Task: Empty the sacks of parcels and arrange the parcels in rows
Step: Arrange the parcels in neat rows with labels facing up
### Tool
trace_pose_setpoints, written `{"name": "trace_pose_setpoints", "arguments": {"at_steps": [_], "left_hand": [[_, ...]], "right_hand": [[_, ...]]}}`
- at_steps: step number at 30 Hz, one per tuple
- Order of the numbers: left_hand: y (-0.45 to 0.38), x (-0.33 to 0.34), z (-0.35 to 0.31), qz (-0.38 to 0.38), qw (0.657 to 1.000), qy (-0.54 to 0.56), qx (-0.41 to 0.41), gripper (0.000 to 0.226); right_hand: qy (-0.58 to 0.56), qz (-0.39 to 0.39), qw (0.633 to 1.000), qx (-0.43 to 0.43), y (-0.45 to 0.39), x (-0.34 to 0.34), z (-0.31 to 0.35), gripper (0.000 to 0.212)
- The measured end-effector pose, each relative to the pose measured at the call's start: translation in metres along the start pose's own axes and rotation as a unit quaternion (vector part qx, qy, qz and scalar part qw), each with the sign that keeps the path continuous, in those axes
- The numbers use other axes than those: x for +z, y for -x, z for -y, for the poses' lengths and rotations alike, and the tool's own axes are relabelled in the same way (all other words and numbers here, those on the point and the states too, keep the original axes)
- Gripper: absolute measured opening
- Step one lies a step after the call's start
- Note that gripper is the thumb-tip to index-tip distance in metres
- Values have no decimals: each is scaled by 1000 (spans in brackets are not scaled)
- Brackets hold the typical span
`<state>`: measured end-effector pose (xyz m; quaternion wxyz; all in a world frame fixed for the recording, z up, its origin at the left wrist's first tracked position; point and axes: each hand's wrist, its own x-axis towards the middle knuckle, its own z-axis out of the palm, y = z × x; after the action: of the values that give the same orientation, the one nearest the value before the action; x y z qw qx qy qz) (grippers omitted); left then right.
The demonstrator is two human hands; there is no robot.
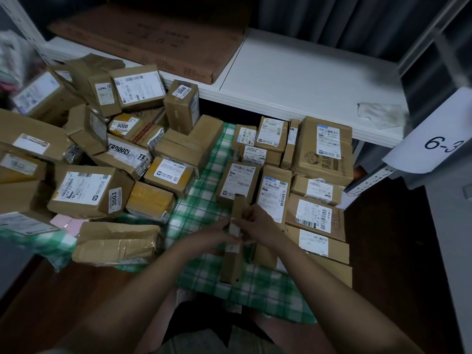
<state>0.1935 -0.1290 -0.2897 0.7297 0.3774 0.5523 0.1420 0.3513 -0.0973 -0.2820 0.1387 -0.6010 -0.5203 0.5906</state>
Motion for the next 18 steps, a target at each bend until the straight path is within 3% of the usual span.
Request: {"name": "trace_pose_setpoints", "arguments": {"at_steps": [4, 9, 14, 18], "left_hand": [[-6, -1, 11, -20, 998, -54, 40, 83], [-10, -3, 20, -52, 989, -129, 46, 90], [-9, 5, 16, -32, 982, -180, 57, 74], [-9, -5, 15, -65, 991, -103, 47, 51]], "right_hand": [[-46, 32, 997, 45, -4, 0, -5, 21], [-130, 19, 985, 110, -9, 1, -7, 47], [-61, -23, 995, 79, -14, 6, -16, 55], [-7, -37, 997, 72, -18, 4, -24, 42]]}}
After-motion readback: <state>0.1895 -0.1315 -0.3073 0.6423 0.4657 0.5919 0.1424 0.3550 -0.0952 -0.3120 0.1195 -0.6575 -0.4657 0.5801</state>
